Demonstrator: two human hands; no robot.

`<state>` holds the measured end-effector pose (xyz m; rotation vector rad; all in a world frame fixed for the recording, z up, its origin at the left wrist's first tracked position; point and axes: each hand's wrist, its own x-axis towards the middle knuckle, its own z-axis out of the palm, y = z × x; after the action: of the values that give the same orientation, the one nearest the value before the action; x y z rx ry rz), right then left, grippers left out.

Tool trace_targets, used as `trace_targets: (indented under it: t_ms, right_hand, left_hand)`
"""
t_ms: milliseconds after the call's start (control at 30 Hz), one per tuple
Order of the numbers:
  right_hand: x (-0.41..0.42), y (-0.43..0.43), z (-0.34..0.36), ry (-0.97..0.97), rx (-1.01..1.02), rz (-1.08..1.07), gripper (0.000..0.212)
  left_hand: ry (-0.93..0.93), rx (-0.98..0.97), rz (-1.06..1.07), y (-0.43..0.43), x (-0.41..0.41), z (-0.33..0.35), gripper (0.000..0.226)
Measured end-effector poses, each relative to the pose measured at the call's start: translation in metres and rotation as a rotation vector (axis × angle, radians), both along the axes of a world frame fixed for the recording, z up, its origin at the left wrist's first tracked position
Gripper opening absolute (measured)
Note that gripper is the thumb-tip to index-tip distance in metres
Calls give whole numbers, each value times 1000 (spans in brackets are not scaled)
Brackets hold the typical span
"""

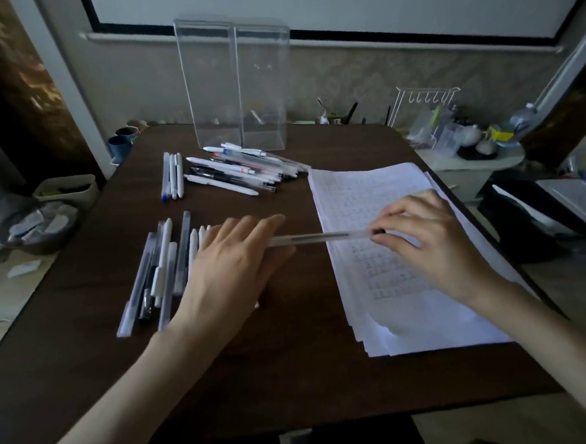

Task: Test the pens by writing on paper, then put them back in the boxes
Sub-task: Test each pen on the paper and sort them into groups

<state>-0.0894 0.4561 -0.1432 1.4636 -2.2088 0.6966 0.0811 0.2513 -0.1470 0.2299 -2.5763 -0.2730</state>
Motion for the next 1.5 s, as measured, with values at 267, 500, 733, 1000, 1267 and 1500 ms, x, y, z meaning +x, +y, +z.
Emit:
trace_targets:
  t_ms: [267, 500, 733, 1000, 1267, 1500]
  right_hand:
    - [9, 56, 10, -828, -329, 132, 12]
    - [21, 41, -10, -1198, -382, 251, 10]
    - [18, 39, -20, -1248, -391, 257, 16]
    - [17, 38, -21, -1292, -428, 304, 20]
    - [6, 54, -12, -1240, -646, 174, 28]
    - [-4, 69, -24, -994, -414, -99, 22]
  left_hand:
    - [-112, 61, -263, 45, -40, -7, 40]
    - [-177, 92, -446, 79, -65, -15, 25]
    - [-166, 279, -459, 85, -68, -18, 40]
    - [-152, 279, -416, 87, -66, -19, 50]
    - [-184, 219, -280, 85, -65, -21, 62]
    - [-243, 38, -248, 82, -66, -32, 79]
